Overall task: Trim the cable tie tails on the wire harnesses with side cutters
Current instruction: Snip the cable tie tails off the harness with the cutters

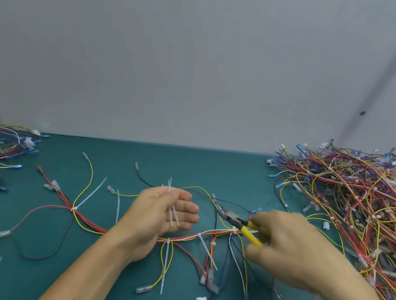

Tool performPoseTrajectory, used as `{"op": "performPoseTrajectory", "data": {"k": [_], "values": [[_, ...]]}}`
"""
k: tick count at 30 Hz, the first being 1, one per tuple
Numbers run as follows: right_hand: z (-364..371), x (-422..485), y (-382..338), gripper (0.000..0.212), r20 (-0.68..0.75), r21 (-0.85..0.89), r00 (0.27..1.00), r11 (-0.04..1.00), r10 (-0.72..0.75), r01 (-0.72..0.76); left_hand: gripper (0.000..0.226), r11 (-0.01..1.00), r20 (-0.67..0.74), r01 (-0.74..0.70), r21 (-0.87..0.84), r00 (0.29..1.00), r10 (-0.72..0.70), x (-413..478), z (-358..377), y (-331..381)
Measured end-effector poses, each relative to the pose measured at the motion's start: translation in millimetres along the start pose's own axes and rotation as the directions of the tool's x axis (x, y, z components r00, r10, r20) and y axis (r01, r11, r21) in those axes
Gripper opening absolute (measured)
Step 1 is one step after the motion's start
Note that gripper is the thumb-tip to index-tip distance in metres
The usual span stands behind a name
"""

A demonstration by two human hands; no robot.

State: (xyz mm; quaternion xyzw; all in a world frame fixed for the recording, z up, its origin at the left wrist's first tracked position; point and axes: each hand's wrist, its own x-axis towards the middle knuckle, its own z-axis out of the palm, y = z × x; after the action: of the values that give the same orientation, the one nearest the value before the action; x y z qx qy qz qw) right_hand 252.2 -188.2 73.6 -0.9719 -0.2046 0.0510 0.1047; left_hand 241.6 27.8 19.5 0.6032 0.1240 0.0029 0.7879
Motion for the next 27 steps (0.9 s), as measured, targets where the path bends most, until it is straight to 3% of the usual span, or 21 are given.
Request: {"op": "performPoseTrajectory", "data": {"k": [4, 6, 8, 10, 15, 17, 21, 27], "values": [[5, 22, 11, 0.028, 0.013, -0.002, 0.997, 0.997, -0.078, 0.078, 0.024, 0.938, -0.018, -0.099, 0.333, 0.994, 0.112, -3, 0, -9], [15, 27, 13, 0.029, -0.012, -0.024, 0.997, 0.996, -0.082, 0.082, 0.023, 0.760, 0.091, -0.267, 0.593, 0.960, 0.266, -8, -3, -13], [25, 31, 13, 0.024, -0.025, -0.063, 0.995, 0.993, -0.100, 0.098, 0.027, 0.496, 0.261, -0.408, 0.767, 0.904, 0.340, -13, -6, -21], [29, 32, 14, 0.019, -0.023, -0.062, 0.994, 0.992, -0.110, 0.108, 0.033, 0.312, 0.352, -0.454, 0.835, 0.875, 0.331, -14, -5, -29], [31, 33, 17, 0.017, -0.022, -0.010, 0.992, 0.992, -0.128, 0.128, 0.019, 0.169, 0.321, -0.397, 0.902, 0.879, 0.352, -9, 3, -35], [33, 33, 17, 0.016, -0.018, -0.009, 0.990, 0.990, -0.143, 0.143, 0.014, 0.183, 0.313, -0.394, 0.901, 0.880, 0.358, -8, 5, -36], [33, 32, 14, 0.016, 0.009, -0.049, 0.983, 0.982, -0.181, 0.181, 0.006, 0.400, 0.201, -0.314, 0.861, 0.933, 0.300, -3, 3, -30], [28, 29, 12, 0.017, 0.087, -0.096, 0.979, 0.976, -0.186, 0.194, 0.012, 0.559, 0.165, -0.230, 0.797, 0.972, 0.165, 3, -3, -24]]}}
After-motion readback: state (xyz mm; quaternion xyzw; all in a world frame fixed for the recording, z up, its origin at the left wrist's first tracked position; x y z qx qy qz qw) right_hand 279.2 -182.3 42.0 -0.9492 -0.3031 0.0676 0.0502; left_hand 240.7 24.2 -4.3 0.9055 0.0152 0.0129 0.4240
